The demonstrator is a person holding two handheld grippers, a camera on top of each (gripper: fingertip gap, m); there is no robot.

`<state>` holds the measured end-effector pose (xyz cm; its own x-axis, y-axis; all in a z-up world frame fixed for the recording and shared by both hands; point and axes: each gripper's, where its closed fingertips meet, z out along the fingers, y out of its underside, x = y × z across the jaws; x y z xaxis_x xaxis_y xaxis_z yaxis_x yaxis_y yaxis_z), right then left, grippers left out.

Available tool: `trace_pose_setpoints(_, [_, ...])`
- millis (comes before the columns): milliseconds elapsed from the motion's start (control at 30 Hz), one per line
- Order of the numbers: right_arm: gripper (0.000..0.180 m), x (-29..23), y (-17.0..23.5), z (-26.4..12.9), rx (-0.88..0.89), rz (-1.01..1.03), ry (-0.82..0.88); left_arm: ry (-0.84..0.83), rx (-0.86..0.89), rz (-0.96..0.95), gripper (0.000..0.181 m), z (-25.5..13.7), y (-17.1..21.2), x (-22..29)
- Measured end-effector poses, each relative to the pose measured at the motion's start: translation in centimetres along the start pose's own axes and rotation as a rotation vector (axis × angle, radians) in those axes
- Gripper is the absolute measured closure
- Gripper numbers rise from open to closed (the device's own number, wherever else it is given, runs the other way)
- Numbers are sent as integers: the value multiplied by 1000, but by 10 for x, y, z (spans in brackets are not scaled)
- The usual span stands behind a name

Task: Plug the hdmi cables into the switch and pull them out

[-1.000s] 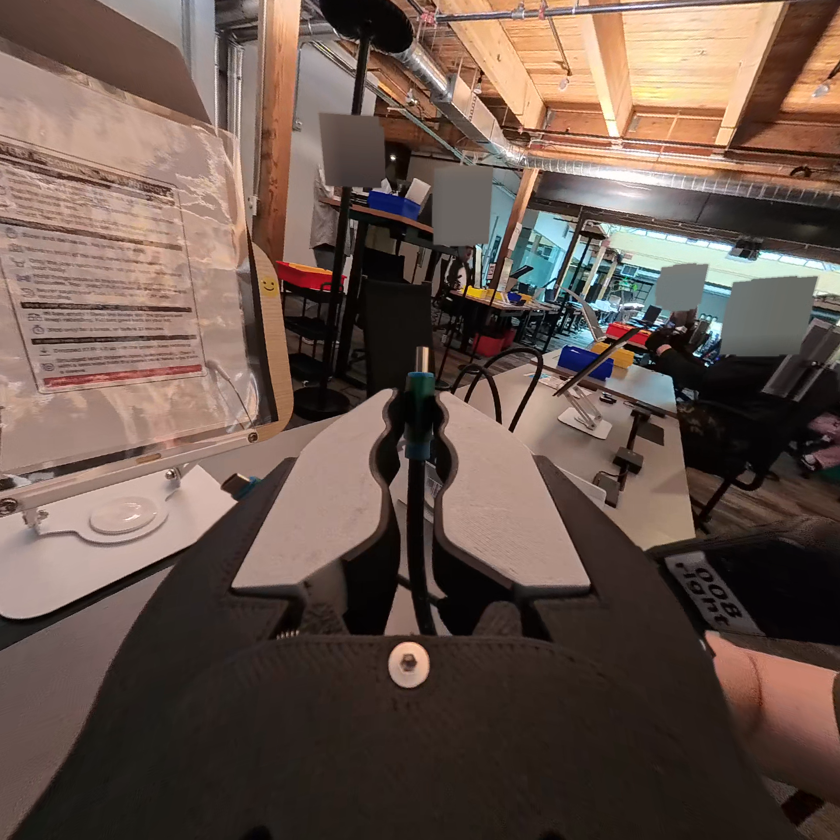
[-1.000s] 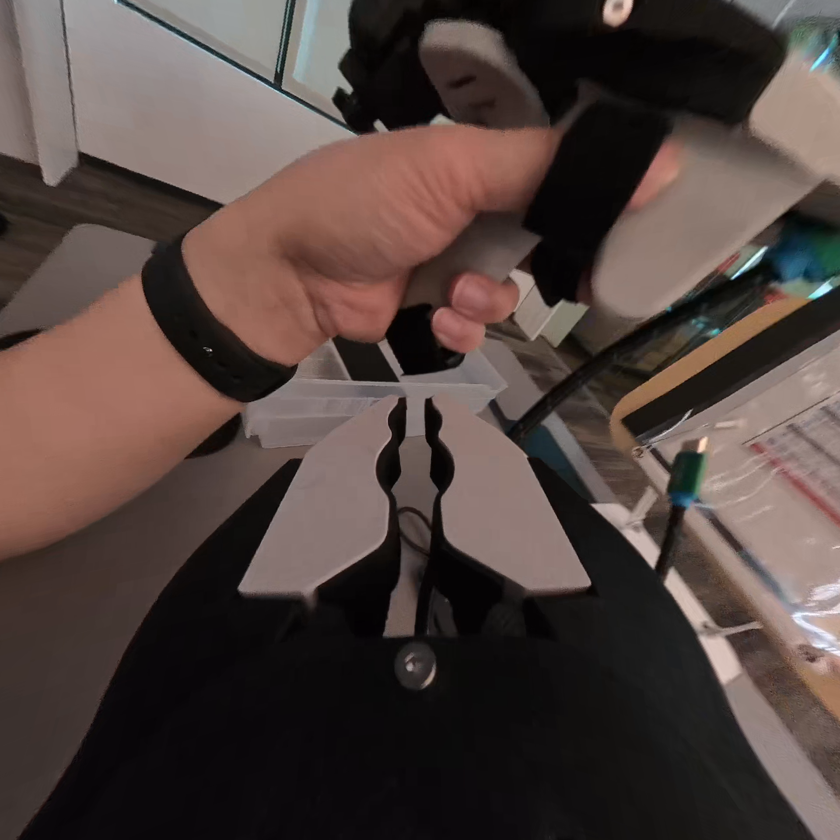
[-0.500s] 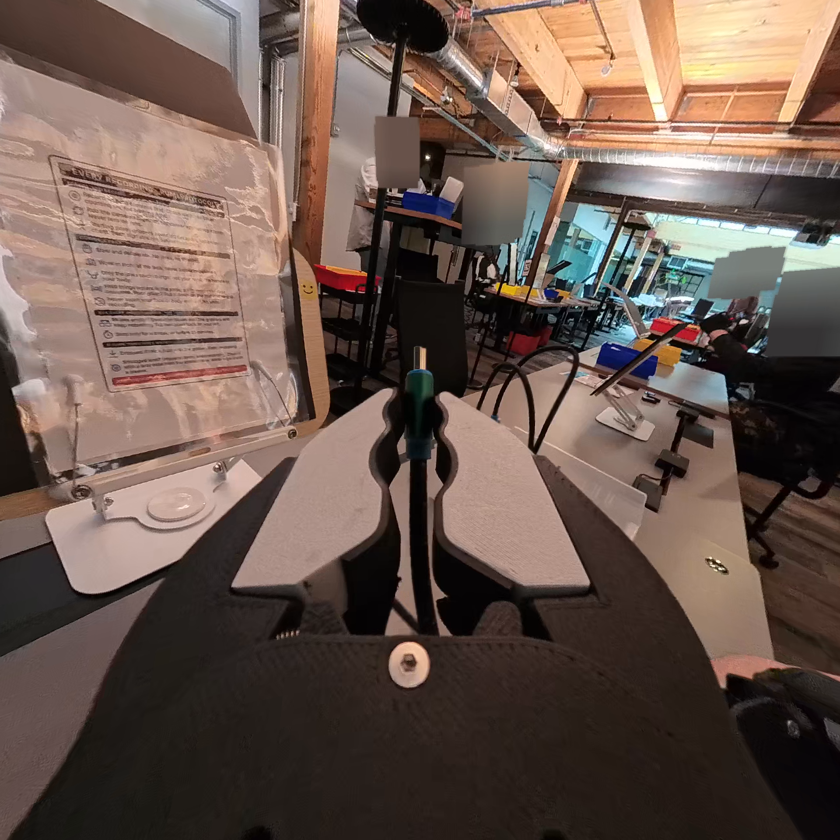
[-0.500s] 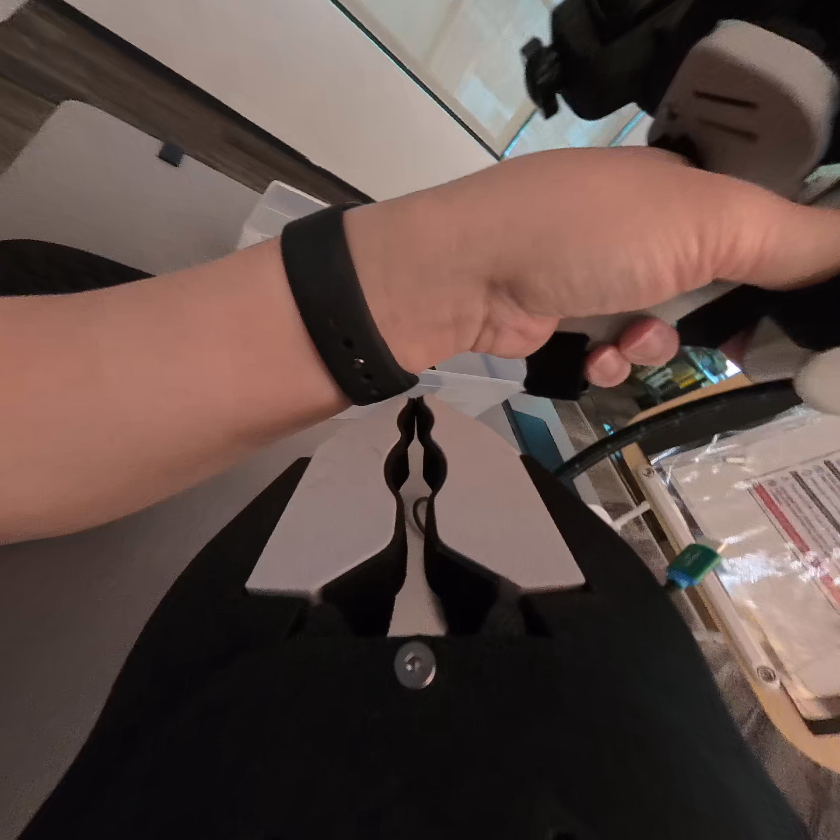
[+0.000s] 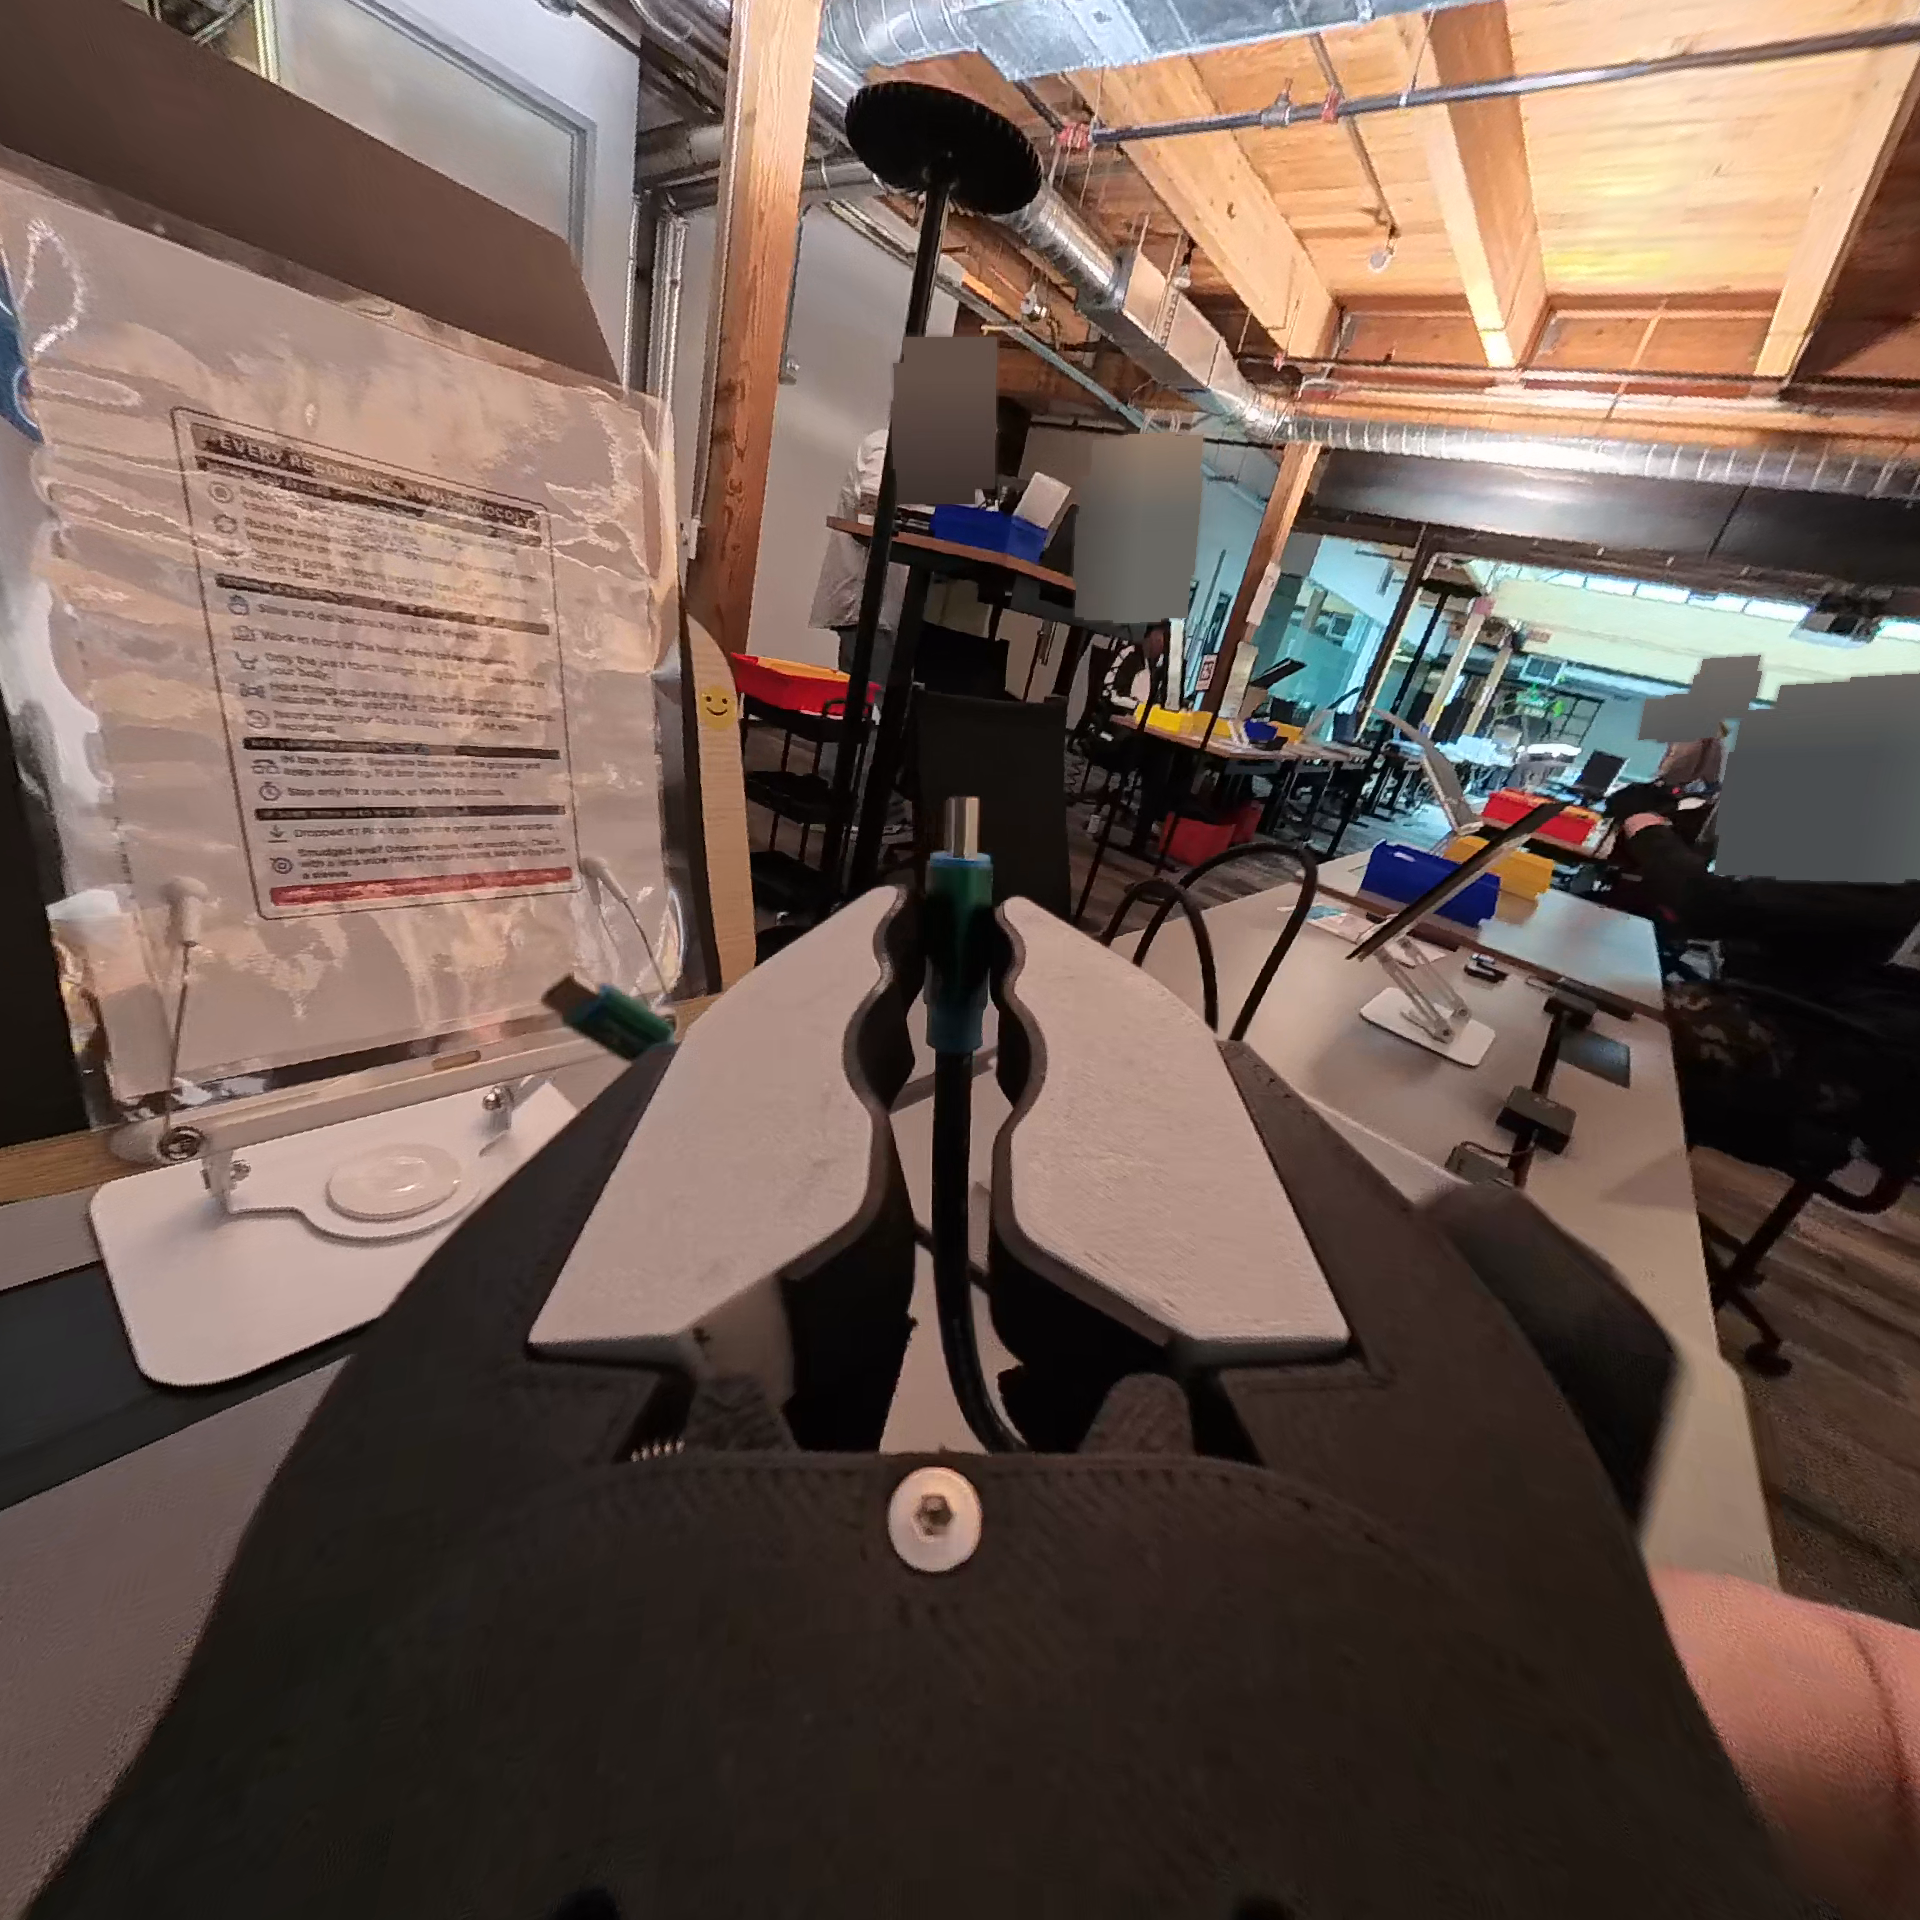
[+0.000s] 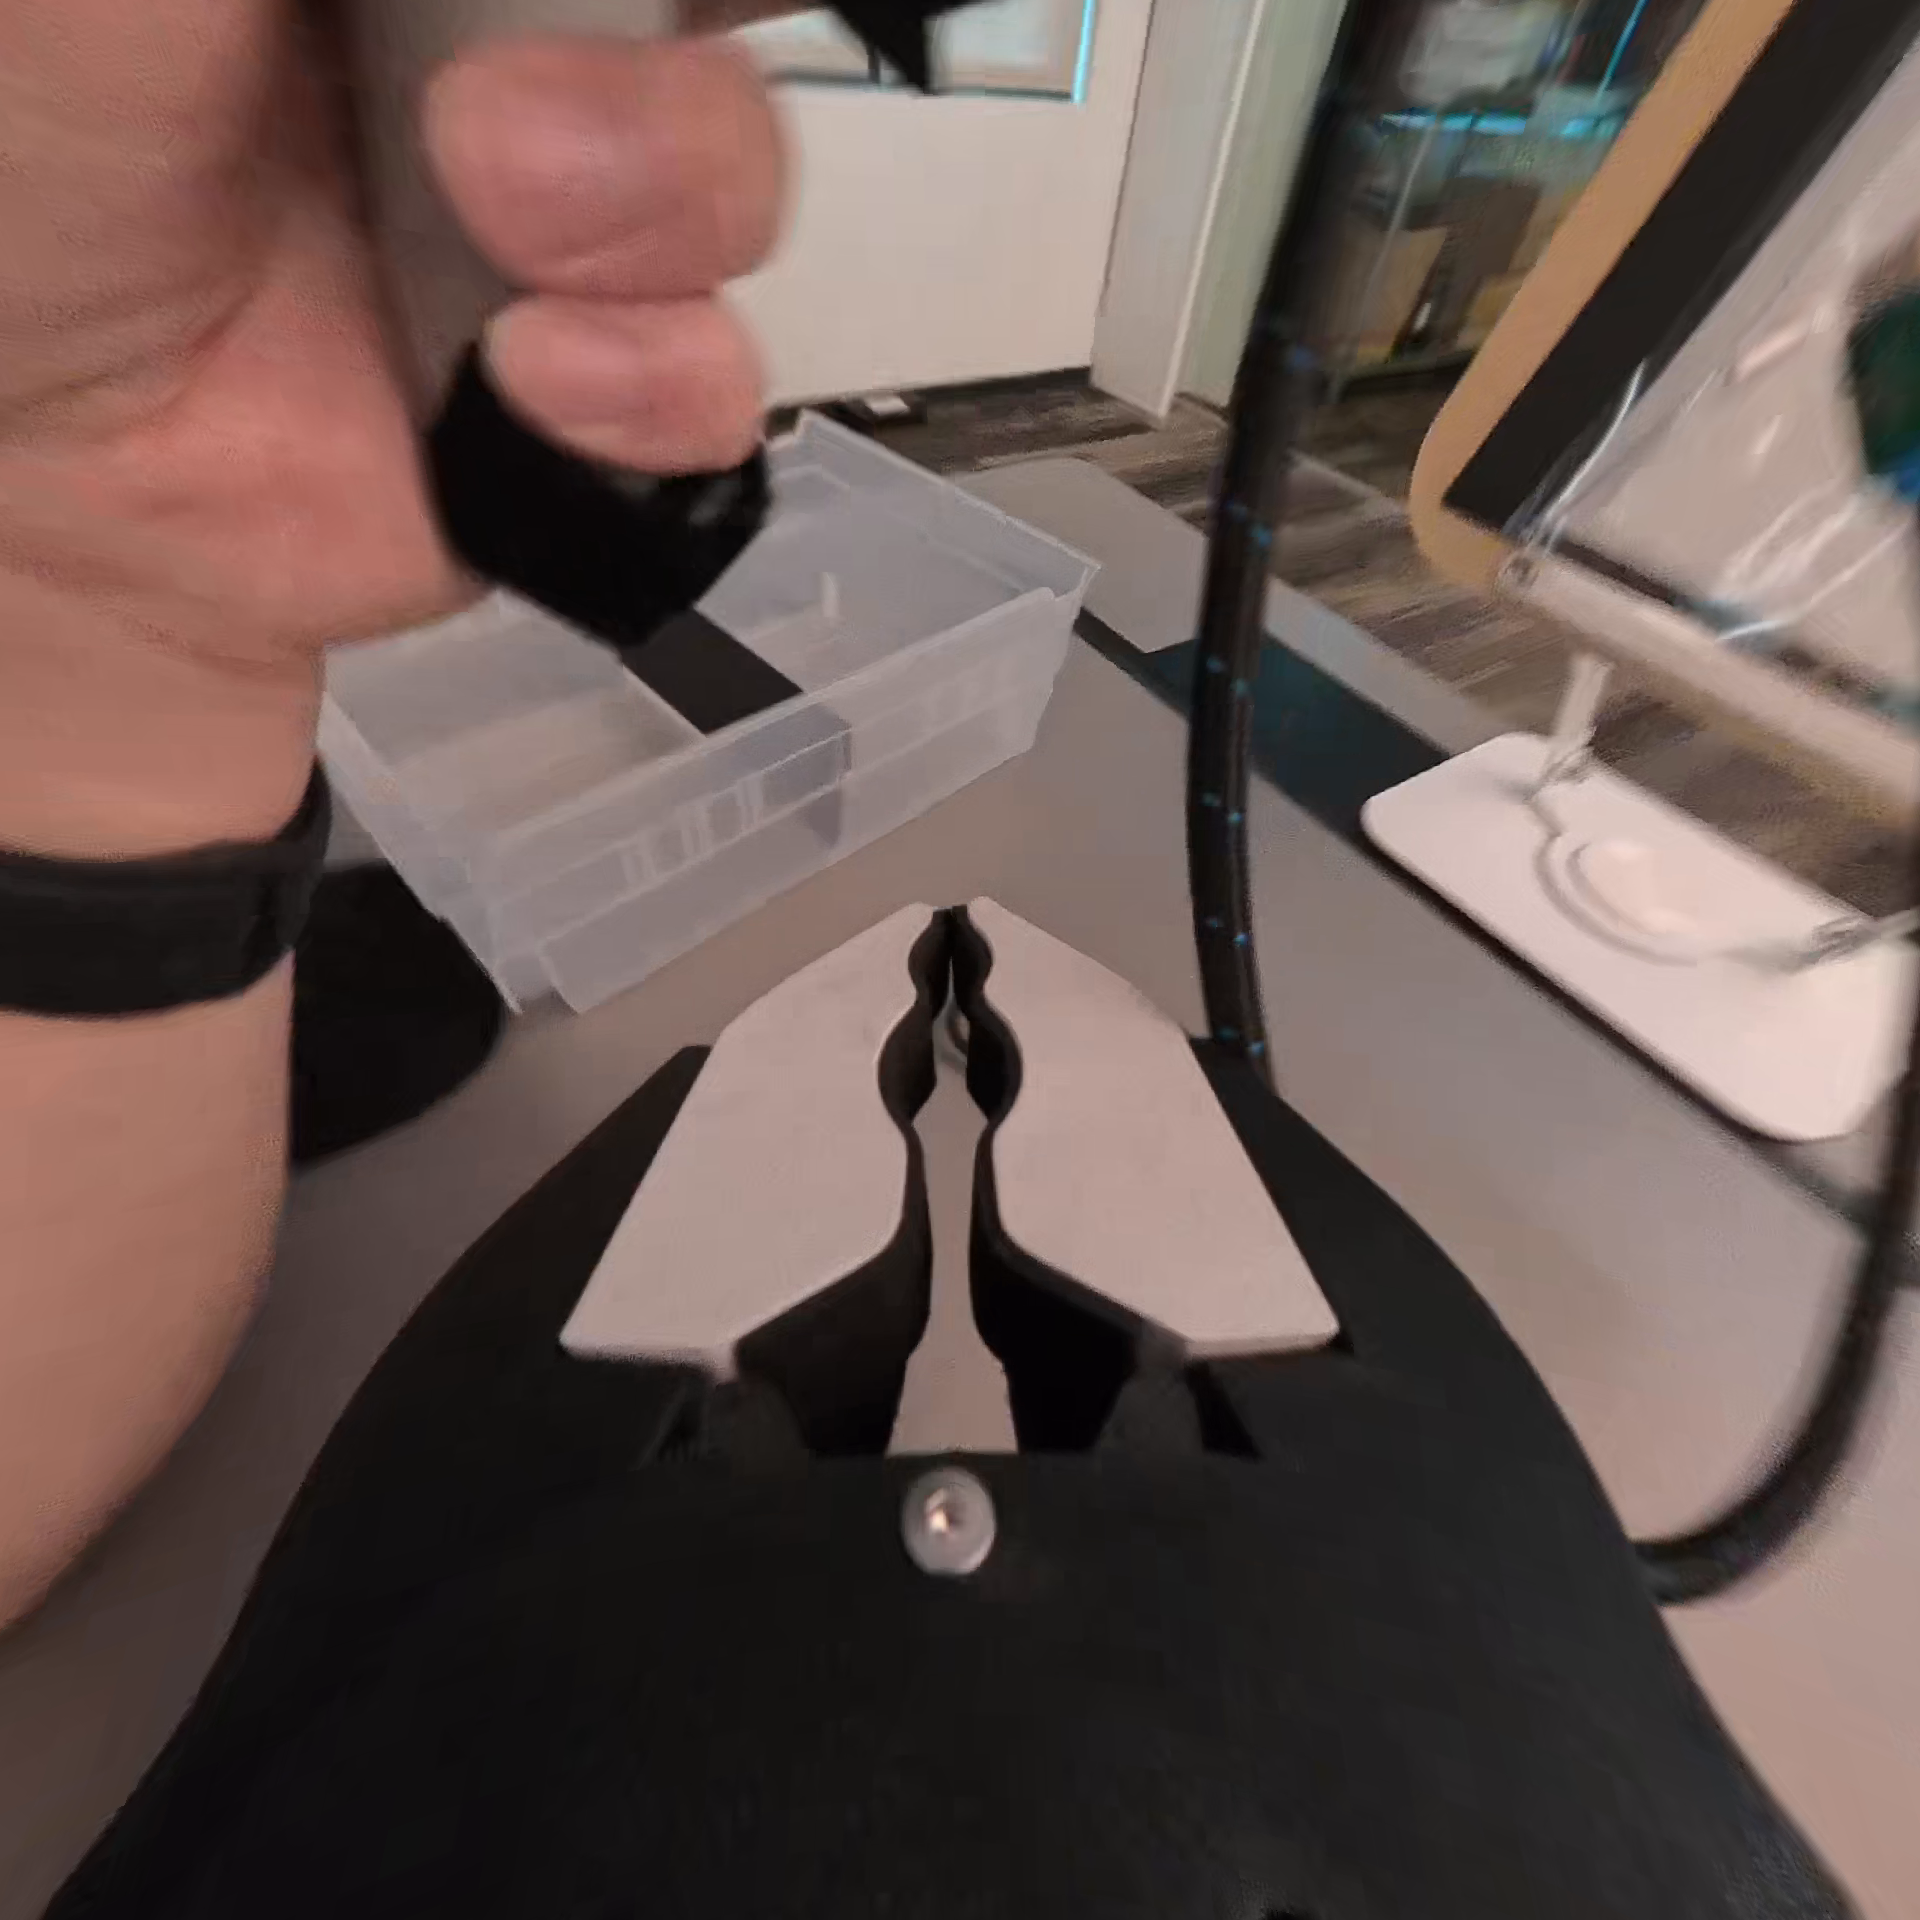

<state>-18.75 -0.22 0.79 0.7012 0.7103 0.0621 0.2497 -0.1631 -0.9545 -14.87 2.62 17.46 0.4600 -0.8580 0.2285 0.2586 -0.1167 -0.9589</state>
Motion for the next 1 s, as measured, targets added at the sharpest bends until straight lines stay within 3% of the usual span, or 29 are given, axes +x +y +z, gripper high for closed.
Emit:
trace_pose_setpoints(100, [179, 29, -11, -6, 189, 275, -7, 28, 14, -38, 170, 4, 1, 4])
trace_pose_setpoints(167, [179, 62, -19, -21, 340, 338, 87, 66, 28, -81, 170, 7, 2, 8])
trace_pose_setpoints(333, [170, 98, -57, -80, 718, 162, 216, 234, 43, -239, 170, 19, 8, 28])
trace_pose_setpoints(467, [167, 99, -64, -82, 649, 111, 232, 234, 96, -273, 169, 26, 10, 30])
trace_pose_setpoints(767, [160, 65, -53, -52, 477, 282, 56, 177, 229, -366, 170, 21, 2, 10])
trace_pose_setpoints(1000, [149, 56, -66, -63, 547, 162, 104, 159, 221, -410, 170, 25, 9, 4])
